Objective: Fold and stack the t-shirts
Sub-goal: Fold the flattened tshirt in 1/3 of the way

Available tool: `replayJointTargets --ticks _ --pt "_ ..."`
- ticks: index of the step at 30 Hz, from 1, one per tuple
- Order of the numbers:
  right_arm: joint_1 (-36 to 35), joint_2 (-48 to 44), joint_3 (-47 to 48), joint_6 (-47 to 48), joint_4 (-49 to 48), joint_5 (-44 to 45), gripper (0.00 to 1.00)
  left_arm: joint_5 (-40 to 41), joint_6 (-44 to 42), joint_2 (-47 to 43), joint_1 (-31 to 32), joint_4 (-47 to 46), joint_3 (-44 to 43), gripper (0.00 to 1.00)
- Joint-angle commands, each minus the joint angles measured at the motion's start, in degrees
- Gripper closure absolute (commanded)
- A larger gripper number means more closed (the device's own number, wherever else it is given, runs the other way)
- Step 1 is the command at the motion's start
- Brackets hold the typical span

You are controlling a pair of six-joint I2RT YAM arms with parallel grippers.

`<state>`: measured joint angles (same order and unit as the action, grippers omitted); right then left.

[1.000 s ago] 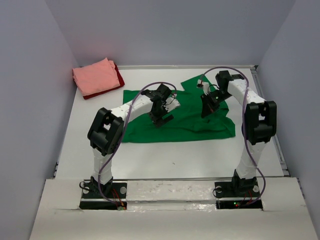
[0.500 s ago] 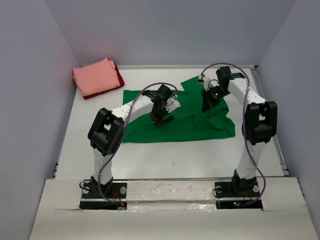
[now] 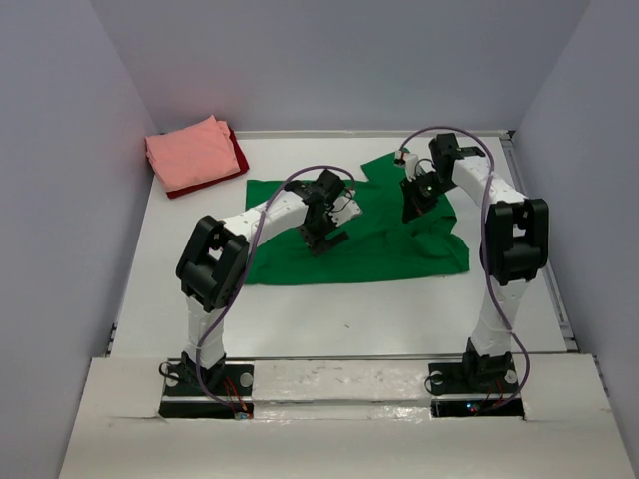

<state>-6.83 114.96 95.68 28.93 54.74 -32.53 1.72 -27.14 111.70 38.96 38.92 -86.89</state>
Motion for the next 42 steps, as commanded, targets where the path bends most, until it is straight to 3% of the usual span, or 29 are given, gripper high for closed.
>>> replayJointTargets --ticks 1,9,12,13,14,19,32,35,42 --pt "-0.4 2.9 1.8 0.8 -1.6 0.3 1.00 0.4 0.2 -1.5 0.4 1.8 -0.3 0.01" --pt "-0.4 5.8 -1.3 1.7 -2.2 0.9 1.00 0.6 0.2 -1.7 0.6 1.7 0.4 0.01" --pt "-0.4 7.1 -0.8 1.4 -2.0 1.1 0.69 0.7 0.2 -1.6 0.7 2.0 0.0 0.01" --pt "-0.4 7.7 -0.7 1.5 -2.0 1.2 0.65 0.6 0.2 -1.5 0.8 2.0 -0.2 0.01" --pt "-0.4 7.9 -0.6 1.6 -1.9 1.4 0.52 0.7 0.2 -1.6 0.8 2.0 -0.2 0.01" --pt "-0.4 6.9 0.6 1.5 -1.7 1.9 0.27 0.7 0.2 -1.6 0.9 2.0 0.1 0.01" --pt "-0.4 0.8 8.3 2.3 1.3 4.5 0.21 0.7 0.2 -0.8 1.5 2.6 -0.7 0.01" --pt "-0.4 -1.8 7.1 2.4 1.3 6.2 0.25 0.7 0.1 -0.7 1.5 2.5 -0.7 0.01" --pt "-0.4 -5.5 -1.4 2.9 -1.1 14.1 0.46 0.7 0.1 -0.3 1.6 2.7 -1.3 0.01"
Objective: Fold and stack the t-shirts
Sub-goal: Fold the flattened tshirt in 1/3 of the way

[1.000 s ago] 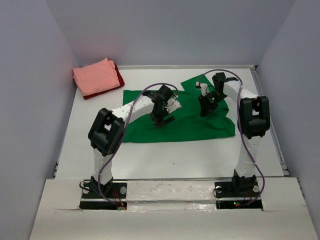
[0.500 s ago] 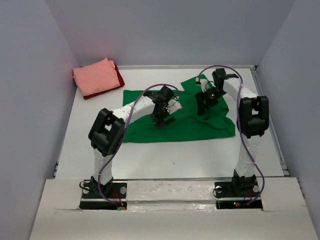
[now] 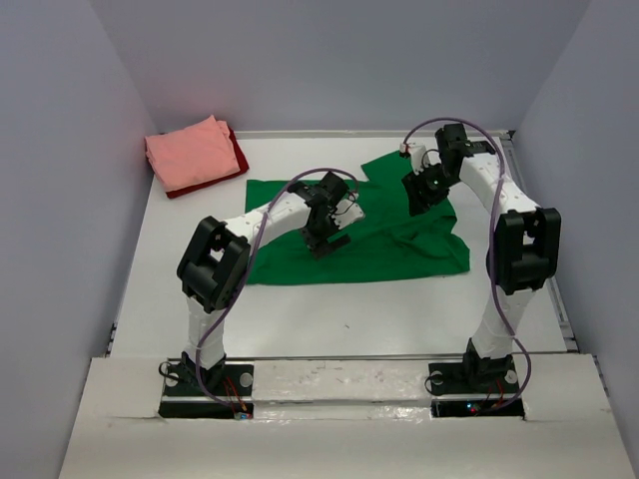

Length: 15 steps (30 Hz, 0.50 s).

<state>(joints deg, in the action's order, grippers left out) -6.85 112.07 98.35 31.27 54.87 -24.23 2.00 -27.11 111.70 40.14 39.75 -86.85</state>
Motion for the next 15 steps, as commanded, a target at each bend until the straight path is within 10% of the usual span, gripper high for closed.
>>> replayJointTargets --ticks 1,15 --pt "-0.4 -2.8 -5.0 0.5 -1.8 7.3 0.51 0.3 0.1 -0.3 0.5 1.7 -1.4 0.01" --pt "1.8 -2.0 -12.9 -0.9 -5.4 6.9 0.56 3.4 2.1 -3.8 -3.7 -4.2 -0.2 0.01"
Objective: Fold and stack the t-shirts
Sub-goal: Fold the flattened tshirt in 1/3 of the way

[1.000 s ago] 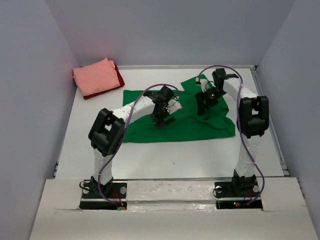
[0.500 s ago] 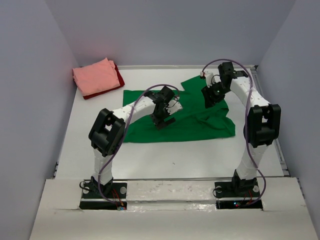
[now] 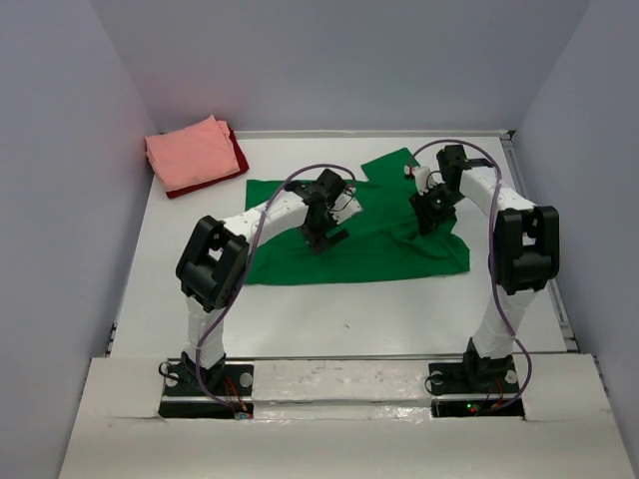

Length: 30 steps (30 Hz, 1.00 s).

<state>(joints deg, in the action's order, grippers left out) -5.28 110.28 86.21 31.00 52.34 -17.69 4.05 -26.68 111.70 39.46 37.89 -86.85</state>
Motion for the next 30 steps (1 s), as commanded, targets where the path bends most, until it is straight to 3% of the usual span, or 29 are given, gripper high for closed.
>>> replayJointTargets --ticks 1,8,30 --pt "0.8 -0.2 -0.9 -0.6 -2.9 0.4 0.57 1.7 2.0 -4.6 -3.8 -3.4 -0.3 0.01" --pt "0.8 1.4 -0.8 -0.6 -3.0 -0.2 0.57 -0.5 4.2 -7.4 -10.1 -6.2 -0.1 0.01" --pt "0.8 3.4 -3.3 -1.0 -2.4 -3.4 0.57 -1.5 3.7 -8.3 -10.3 -5.3 2.3 0.01"
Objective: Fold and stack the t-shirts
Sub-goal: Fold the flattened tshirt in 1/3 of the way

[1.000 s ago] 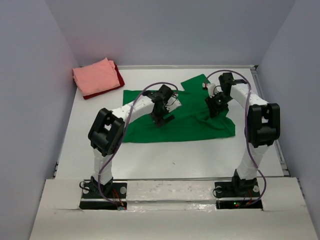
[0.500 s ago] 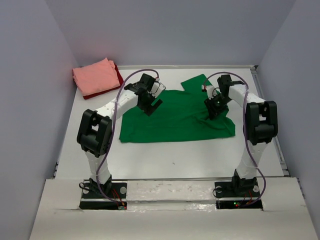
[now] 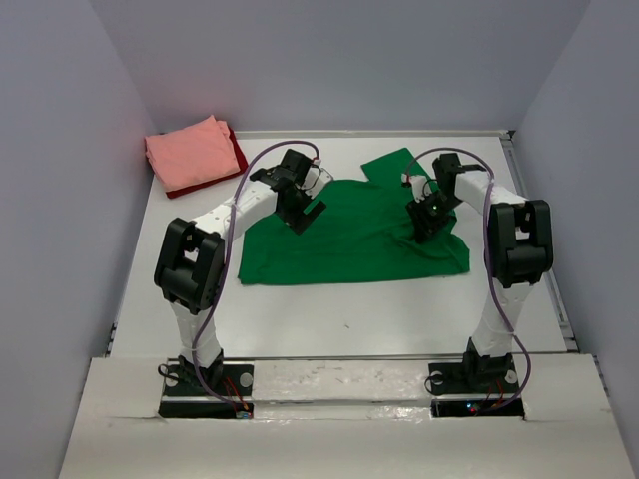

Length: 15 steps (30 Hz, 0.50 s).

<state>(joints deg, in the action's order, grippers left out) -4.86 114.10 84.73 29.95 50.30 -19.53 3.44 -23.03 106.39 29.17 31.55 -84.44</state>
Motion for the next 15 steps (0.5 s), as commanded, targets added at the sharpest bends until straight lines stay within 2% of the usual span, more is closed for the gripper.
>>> replayJointTargets --ticks 1,4,5,15 --pt "0.4 -0.6 -2.1 0.0 -0.5 -1.9 0.64 -0.9 0.0 -2.9 0.1 1.2 -0.1 0.01" --pt "0.4 -0.8 -2.9 -0.2 -0.5 -2.4 0.95 -0.9 -0.1 -2.7 0.1 1.5 -0.4 0.01" --pt "0.4 -0.9 -3.1 -0.2 -0.5 -2.3 0.99 -0.9 -0.1 -2.8 0.1 1.5 -0.4 0.01" --pt "0.4 -2.4 -2.6 -0.3 -0.3 -2.0 1.00 -1.2 -0.4 -3.0 0.0 1.9 -0.5 0.01"
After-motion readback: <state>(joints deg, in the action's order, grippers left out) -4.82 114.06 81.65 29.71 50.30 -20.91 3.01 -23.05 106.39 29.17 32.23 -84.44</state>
